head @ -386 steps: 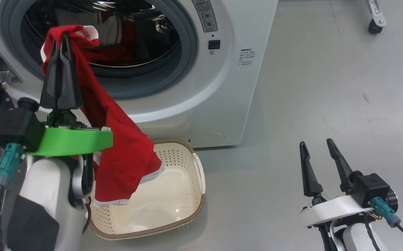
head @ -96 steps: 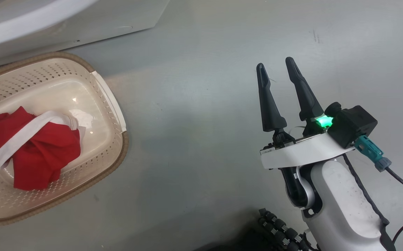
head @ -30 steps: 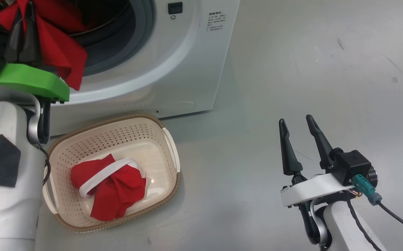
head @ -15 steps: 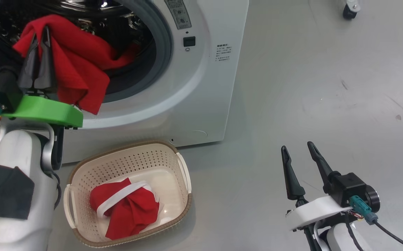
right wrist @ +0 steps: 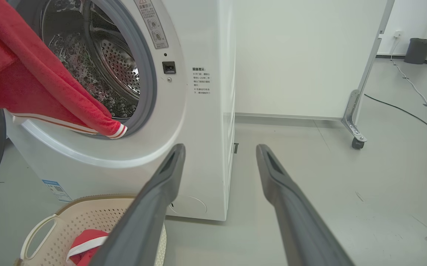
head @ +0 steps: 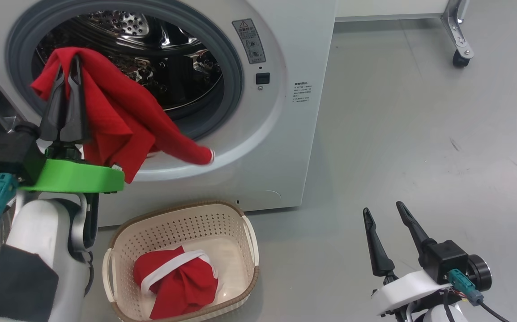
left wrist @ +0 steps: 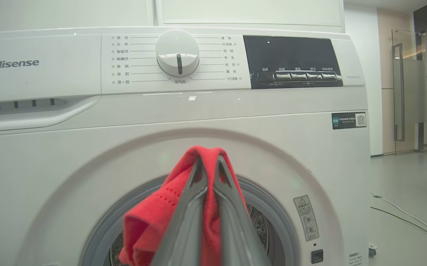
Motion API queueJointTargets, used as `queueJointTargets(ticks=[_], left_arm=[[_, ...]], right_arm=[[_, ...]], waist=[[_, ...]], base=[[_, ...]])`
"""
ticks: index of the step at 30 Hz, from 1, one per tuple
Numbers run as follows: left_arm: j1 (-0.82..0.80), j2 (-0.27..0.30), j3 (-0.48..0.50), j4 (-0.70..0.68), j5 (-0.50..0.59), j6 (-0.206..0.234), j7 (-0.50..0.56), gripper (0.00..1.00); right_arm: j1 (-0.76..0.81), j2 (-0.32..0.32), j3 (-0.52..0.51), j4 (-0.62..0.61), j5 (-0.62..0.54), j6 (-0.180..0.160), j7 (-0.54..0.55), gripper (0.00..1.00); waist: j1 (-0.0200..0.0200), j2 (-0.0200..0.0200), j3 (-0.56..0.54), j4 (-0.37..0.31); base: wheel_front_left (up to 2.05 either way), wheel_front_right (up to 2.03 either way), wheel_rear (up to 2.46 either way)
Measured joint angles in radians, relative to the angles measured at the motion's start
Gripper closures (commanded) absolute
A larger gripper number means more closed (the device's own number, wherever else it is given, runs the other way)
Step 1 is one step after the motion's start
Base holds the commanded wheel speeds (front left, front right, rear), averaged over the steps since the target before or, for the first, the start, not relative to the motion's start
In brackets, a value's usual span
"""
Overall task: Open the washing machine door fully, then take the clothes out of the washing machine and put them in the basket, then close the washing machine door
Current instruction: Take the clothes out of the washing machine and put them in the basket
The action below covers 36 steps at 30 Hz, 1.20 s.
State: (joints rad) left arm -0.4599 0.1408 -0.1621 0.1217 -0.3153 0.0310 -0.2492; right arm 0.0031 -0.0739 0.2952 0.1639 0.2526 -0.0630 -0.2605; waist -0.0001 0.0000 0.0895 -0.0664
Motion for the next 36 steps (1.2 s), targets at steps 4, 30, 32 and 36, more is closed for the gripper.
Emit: queueJointTargets(ticks=[4, 30, 32, 36], left_arm=[[0.025, 0.0, -0.001, -0.04, 0.0, 0.008, -0.001, 1.0], [0.272, -0.051, -0.028, -0.147, -0.03, 0.052, 0.086, 1.0], [0.282, -0.053, -0.037, -0.13, -0.033, 0.052, 0.099, 1.0], [0.293, -0.055, -0.038, -0.091, -0.037, 0.052, 0.116, 1.0]], right_arm=[[0.009, 0.001, 0.0, -0.001, 0.0, 0.0, 0.0, 0.0], [0.011, 0.007, 0.0, -0.049, -0.01, 0.018, 0.0, 0.0], [0.005, 0.008, 0.0, -0.058, -0.011, 0.018, 0.0, 0.0], [-0.007, 0.009, 0.001, -0.069, -0.014, 0.018, 0.0, 0.0]], waist=[[0.0, 0.0, -0.008, 0.006], [0.0, 0.0, 0.079, -0.01], [0.0, 0.0, 0.094, -0.013], [0.0, 0.0, 0.131, -0.019]], base=[[0.0, 0.0, 0.0], [0.0, 0.0, 0.0], [0.0, 0.0, 0.0], [0.0, 0.0, 0.0]])
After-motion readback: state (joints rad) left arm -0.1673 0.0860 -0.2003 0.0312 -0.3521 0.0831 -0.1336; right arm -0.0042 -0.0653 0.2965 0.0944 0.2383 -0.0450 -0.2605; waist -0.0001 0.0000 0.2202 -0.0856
